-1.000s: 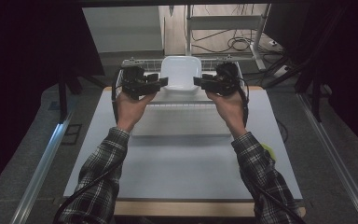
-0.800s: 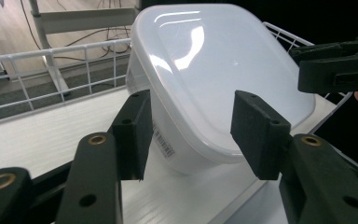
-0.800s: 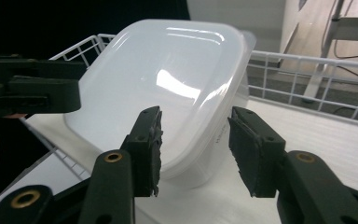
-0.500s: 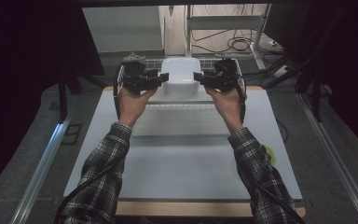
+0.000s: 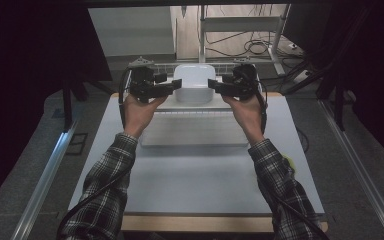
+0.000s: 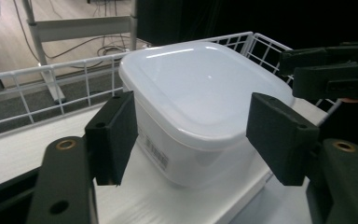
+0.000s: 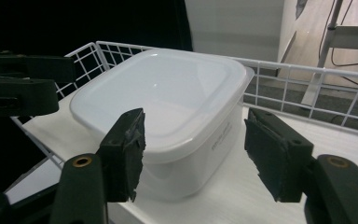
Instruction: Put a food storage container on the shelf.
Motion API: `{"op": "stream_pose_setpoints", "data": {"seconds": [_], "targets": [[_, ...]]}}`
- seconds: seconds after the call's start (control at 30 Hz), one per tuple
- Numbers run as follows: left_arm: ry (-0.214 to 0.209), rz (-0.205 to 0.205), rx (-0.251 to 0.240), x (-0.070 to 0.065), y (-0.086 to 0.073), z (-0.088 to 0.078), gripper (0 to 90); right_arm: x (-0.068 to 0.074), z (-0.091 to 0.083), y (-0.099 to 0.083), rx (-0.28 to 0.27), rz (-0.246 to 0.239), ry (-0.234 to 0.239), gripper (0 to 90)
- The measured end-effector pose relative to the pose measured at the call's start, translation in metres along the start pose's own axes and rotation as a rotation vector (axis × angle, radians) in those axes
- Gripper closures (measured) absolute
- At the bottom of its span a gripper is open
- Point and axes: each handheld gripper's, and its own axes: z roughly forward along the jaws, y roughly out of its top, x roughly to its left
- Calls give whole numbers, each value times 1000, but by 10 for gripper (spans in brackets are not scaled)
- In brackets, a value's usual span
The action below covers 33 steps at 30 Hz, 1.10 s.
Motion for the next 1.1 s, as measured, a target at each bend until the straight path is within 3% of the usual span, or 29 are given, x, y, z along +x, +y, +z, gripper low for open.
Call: {"op": "stream_pose_setpoints", "data": {"seconds": [0.23,0.63,0.8,0.9,1.1], "targets": [[-59,5,19,-3,-11,-9,233,0,-9,-7,8,-12,37,283],[-77,101,73,-23,-39,-21,116,14,-24,-31,38,-86,105,150],[-83,124,76,-29,-50,-25,92,18,-28,-39,52,-98,115,122],[-97,137,62,-33,-58,-29,77,21,-33,-47,60,-136,120,93],[-106,189,56,-42,-74,-40,83,24,-39,-60,71,-163,138,59]]}}
